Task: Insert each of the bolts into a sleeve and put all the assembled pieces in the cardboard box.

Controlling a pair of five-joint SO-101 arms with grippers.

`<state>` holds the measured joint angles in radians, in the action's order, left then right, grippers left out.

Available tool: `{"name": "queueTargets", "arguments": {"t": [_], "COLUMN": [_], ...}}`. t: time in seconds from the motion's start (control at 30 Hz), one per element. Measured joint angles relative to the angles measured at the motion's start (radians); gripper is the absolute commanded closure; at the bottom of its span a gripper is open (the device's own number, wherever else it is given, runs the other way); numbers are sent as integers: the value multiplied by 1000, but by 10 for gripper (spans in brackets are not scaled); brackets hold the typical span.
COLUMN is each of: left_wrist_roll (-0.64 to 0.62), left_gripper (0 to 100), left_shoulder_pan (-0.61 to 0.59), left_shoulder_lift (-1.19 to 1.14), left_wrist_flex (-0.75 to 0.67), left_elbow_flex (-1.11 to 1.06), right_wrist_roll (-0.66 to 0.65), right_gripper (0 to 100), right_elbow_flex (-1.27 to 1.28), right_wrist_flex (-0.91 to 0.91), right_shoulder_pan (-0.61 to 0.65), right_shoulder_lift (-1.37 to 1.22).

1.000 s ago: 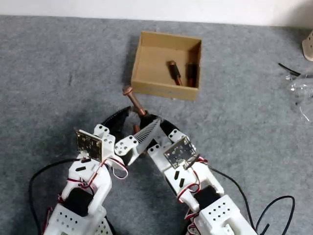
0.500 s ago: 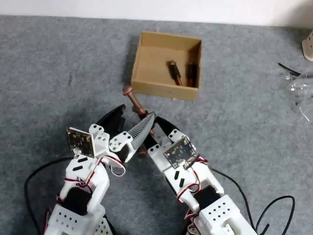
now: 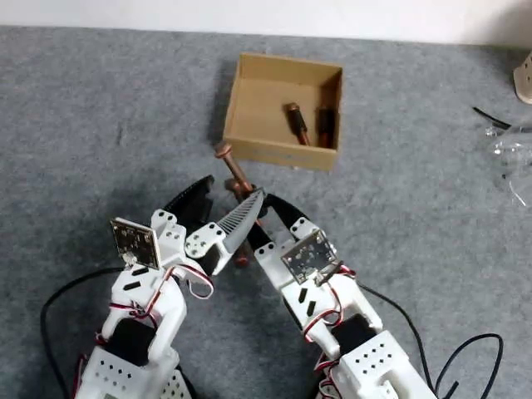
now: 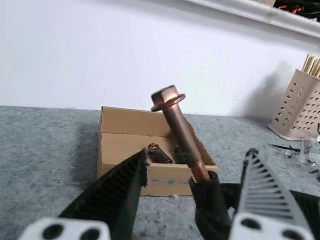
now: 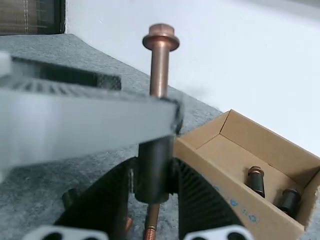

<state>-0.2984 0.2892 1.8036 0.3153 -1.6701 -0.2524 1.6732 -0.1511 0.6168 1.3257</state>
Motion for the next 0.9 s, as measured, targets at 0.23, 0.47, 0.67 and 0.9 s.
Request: {"name": "queueTargets", "arguments": {"t": [0.23,0.47,0.67,0.9], "left_wrist_roll": [0,0,0,0], "left_gripper": [716,715,716,716], "left_shoulder_pan": [14,23,23,26], "left_shoulder_lift": [0,-52,-318,-545], "left_wrist_flex": [-3,-3,-9,-17], "left_elbow_flex": [6,61,222,318], "right_wrist_roll": [0,0,0,0], "right_gripper": [995,995,995,995], "right_elbow_flex": [0,0,0,0], "right_wrist_flex": [0,0,0,0], "right_shoulder_pan": [0,0,0,0], "right_shoulder_lift": [0,0,0,0]}}
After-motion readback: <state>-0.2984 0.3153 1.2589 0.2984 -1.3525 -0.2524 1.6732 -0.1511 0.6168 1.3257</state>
